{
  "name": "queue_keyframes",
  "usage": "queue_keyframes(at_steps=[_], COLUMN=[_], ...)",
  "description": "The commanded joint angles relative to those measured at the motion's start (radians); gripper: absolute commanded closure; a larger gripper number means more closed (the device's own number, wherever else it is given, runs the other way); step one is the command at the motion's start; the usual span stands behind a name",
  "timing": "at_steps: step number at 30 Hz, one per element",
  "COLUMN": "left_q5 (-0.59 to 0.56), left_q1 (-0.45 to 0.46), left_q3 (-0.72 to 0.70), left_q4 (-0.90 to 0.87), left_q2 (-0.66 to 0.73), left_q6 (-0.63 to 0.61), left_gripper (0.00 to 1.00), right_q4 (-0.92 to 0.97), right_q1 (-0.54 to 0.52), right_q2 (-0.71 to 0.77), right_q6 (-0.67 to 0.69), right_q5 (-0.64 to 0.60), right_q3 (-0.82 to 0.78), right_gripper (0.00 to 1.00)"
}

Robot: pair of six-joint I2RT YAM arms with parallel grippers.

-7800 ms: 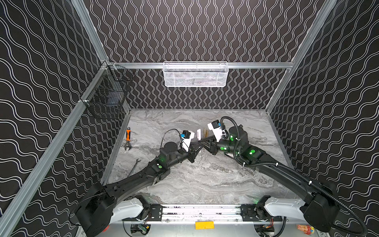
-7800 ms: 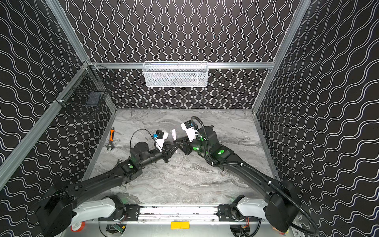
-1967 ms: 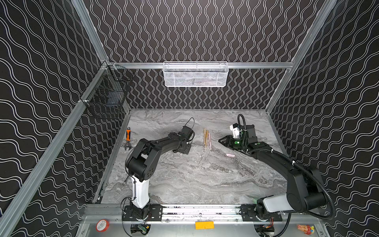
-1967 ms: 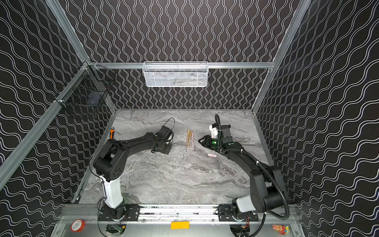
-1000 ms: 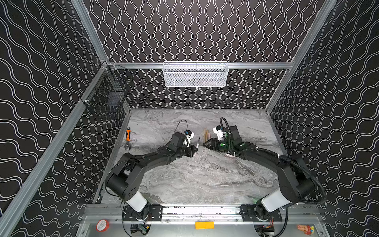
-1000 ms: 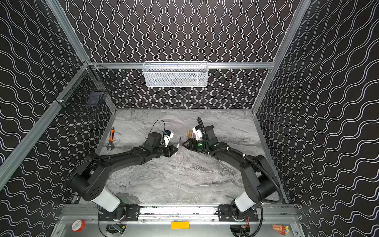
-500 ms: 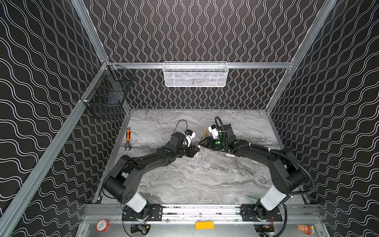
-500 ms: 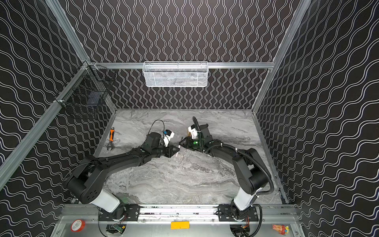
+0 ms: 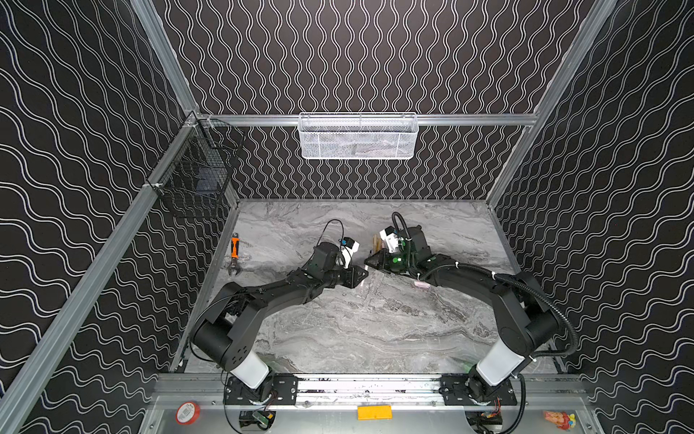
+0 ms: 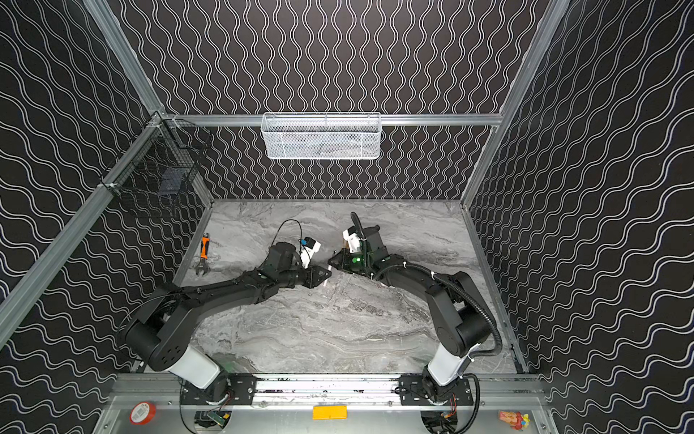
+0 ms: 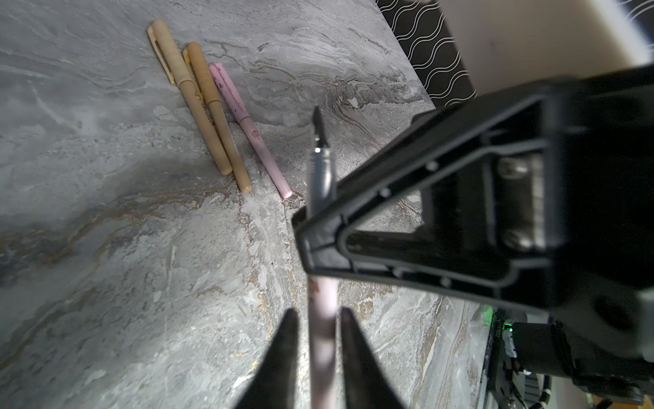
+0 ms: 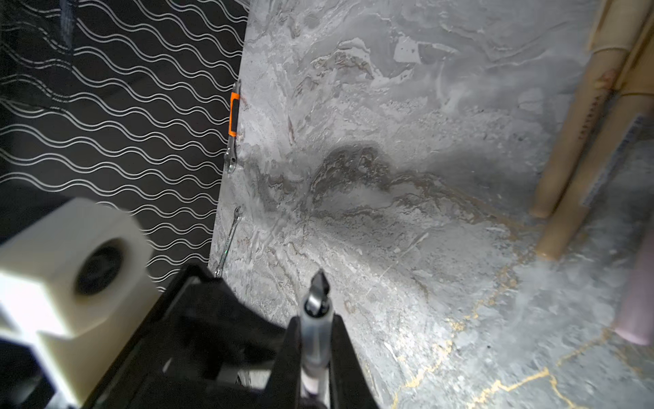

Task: Insert pens into pen caps
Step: Pick up the pen from the top-center of the table, then rotate the pen cap at the center of the table.

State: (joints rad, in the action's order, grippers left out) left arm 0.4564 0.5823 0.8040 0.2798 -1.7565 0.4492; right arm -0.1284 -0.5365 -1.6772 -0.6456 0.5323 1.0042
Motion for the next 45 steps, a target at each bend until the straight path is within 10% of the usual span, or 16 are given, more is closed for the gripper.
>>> queue_keyframes(at_steps=[1, 13, 21, 29, 35, 45], left_q5=[0.030, 0.036, -0.003, -0.079, -0.167, -0.153], left_q1=[0.001, 0.004, 0.007, 0.015, 0.159, 0.234], left_q3=[-0.005, -0.002, -0.028, -0.101, -0.136, -0.159], left_q4=[0.052, 0.026, 0.058, 0.186, 0.240, 0.308], left_q2=[-0.002, 0.023, 0.042, 0.104, 0.187, 0.205], left_q6=[0.002, -0.010, -0.006, -0.016, -0.140, -0.144], left_gripper=[0.63, 0.84, 0.91, 0.92, 0.91, 0.91], right_q4=[-0.011, 0.008, 0.100, 0.239, 0.376, 0.477], right_q1=[-0.003, -0.024, -0.024, 0.128, 0.303, 0.299], right_q2=[0.026, 0.015, 0.096, 0.313, 0.219, -0.052], right_q6=[0.018, 0.026, 0.071, 0.069, 0.167, 0.225], right_q5=[-0.021, -0.017, -0.038, -0.309, -0.516, -0.652], right_q3=[0.000, -0.001, 0.027, -0.089, -0.123, 0.025], right_gripper=[0.89, 0.88, 0.64, 0.54, 0.45, 0.41])
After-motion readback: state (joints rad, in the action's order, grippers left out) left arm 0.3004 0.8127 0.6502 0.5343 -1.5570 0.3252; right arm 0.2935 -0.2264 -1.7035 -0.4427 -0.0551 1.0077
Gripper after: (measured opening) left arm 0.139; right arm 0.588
